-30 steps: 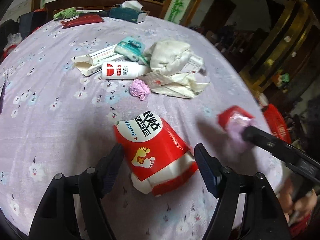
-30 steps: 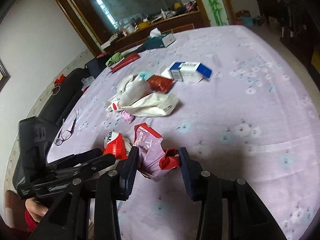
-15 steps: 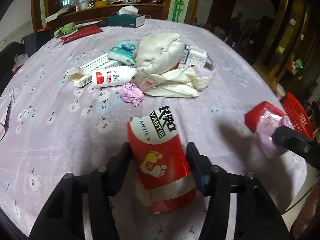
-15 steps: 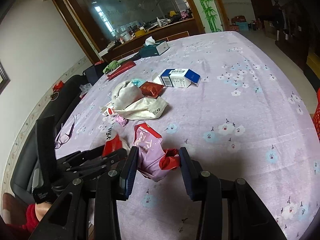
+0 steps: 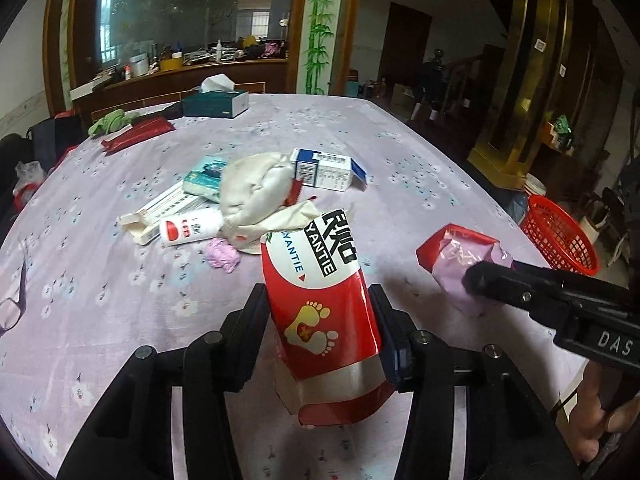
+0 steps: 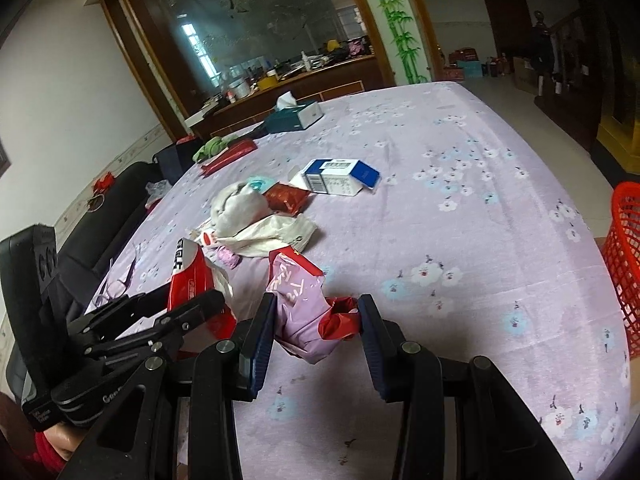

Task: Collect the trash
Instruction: 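Grasp the pink wrapper with the right tool while the left tool grasps the red YANTIE packet, then carry both items to the red wastebasket and open both tools to drop them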

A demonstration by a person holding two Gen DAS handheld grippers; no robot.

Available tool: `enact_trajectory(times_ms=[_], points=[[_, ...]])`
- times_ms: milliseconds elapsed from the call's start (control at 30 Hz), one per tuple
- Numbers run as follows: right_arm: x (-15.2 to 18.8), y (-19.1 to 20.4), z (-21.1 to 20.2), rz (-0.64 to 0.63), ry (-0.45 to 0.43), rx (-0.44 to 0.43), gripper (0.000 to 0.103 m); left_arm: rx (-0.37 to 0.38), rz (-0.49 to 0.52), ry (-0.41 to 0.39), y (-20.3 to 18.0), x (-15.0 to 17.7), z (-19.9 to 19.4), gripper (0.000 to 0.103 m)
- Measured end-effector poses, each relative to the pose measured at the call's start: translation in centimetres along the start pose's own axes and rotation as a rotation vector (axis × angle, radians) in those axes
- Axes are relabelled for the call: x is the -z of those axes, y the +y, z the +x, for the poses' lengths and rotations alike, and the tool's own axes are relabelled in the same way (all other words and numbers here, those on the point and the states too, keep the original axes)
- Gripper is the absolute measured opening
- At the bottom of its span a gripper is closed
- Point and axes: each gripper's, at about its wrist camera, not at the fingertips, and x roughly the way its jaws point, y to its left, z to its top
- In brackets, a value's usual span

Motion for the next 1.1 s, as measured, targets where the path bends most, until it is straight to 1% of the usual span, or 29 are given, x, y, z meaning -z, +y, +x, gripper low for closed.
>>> enact_trajectory(times_ms=[200, 700, 800, 967, 1100], points=[[0.0, -0.7, -0.5, 0.025, -0.01, 0.016, 0.044, 0.031, 0.02, 0.005, -1.1, -0.3, 0.4, 0.048], [0.6, -2.4, -1.8, 0.065, -0.028, 0.045, 0.044, 0.065, 0.054, 0.018, -3.3, -0.5, 0.6, 0.048], [0.6, -3.0, -2.4, 0.079, -0.038, 0.05, 0.044, 0.088, 0.065, 0.025, -4.2, -0.9, 0.8, 0.048], [0.1, -5.3, -4.7, 0.132, -0.085, 0.066, 0.044, 0.136, 0.105, 0.031, -6.4, -1.8, 0.9, 0.048], [-0.5, -8.5, -7.7, 0.188, -0.152, 0.124, 0.044, 0.192, 0.155, 0.039, -9.4, -3.0, 1.3, 0.049]])
